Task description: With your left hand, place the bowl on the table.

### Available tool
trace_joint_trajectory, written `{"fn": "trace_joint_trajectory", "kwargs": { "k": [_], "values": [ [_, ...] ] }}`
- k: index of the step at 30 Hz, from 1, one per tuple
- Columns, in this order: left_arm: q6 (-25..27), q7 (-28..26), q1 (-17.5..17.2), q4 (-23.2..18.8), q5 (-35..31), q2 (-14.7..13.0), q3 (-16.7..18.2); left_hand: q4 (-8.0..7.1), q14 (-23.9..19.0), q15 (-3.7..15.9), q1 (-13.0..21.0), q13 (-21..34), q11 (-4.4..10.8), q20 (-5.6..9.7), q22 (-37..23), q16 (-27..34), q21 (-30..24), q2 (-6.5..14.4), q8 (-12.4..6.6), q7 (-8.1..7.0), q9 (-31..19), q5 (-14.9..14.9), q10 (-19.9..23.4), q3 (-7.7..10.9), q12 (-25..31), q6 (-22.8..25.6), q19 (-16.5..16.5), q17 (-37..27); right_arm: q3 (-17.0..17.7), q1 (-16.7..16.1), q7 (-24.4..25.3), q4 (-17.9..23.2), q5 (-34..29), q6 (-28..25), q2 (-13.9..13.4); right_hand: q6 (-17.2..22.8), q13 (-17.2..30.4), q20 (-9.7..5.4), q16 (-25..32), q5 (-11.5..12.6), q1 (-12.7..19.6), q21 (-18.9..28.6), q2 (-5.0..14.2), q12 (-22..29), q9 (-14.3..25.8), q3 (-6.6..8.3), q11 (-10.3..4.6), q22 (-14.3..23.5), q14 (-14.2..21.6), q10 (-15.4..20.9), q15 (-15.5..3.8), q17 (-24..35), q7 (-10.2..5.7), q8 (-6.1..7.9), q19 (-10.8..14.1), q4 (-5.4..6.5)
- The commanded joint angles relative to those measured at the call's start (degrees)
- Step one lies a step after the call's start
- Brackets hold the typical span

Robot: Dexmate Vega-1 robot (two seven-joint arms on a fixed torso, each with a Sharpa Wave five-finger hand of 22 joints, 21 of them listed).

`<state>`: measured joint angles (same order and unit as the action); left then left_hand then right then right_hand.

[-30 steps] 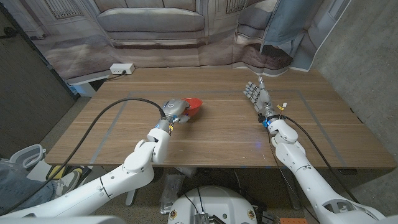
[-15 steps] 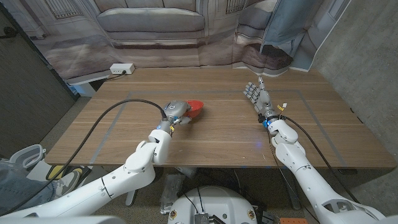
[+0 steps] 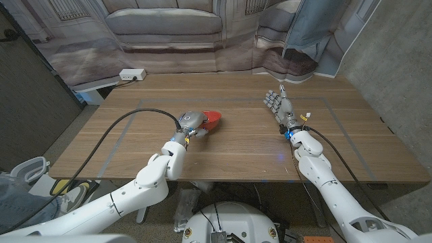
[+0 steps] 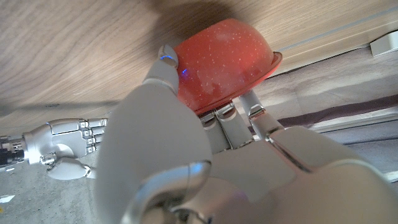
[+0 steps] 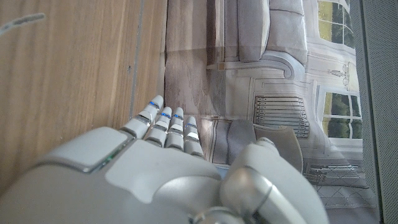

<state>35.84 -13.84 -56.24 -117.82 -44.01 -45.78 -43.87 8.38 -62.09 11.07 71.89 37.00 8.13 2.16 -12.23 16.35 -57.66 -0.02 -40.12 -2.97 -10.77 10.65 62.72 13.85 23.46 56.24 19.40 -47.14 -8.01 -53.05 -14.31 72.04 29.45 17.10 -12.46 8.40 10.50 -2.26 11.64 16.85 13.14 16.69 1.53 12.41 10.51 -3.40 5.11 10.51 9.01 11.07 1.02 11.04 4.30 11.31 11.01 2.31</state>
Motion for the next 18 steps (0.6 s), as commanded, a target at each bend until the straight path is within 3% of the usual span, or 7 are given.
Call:
{"fn": "trace_joint_trajectory", "kwargs": {
  "k": [1, 18],
  "values": [
    [0.40, 1.07, 0.83, 0.45, 0.18, 0.20, -0.53, -1.76, -0.68, 2.17, 1.58, 0.24, 1.17, 5.62, -0.08, -0.12, -0.42, 1.75, -1.53, 2.07, -1.75, 0.26, 1.28, 2.35, -0.10, 3.09, -0.17, -0.27, -0.10, 0.05, -0.07, -0.13, -0.15, 0.10, 0.08, 0.54, 0.18, -1.67, -0.08, -0.17, 0.08, -0.18, 0.64, -0.08, 0.18, -0.44, 0.16, 0.32, 0.51, 0.24, 0.16, 0.26, 0.06, 0.08, 0.45, 0.07],
    [0.16, 2.92, 2.87, 2.77, 1.69, 1.02, -1.62, -1.85, -0.47, 2.15, 1.32, 0.59, 1.55, 5.45, 0.25, -0.66, -0.91, 1.65, -1.81, 1.88, -2.11, 0.18, 1.09, 2.67, -0.41, 2.80, -1.06, -0.55, 0.18, 0.20, 0.17, -0.93, -0.13, 0.18, 0.45, 0.60, 0.18, -1.75, -0.08, -0.18, 0.08, -0.37, 0.70, -0.10, 0.18, -0.52, 0.18, 0.33, 0.62, 0.27, 0.15, 0.27, 0.11, 0.07, 0.56, 0.06]
  ]
}}
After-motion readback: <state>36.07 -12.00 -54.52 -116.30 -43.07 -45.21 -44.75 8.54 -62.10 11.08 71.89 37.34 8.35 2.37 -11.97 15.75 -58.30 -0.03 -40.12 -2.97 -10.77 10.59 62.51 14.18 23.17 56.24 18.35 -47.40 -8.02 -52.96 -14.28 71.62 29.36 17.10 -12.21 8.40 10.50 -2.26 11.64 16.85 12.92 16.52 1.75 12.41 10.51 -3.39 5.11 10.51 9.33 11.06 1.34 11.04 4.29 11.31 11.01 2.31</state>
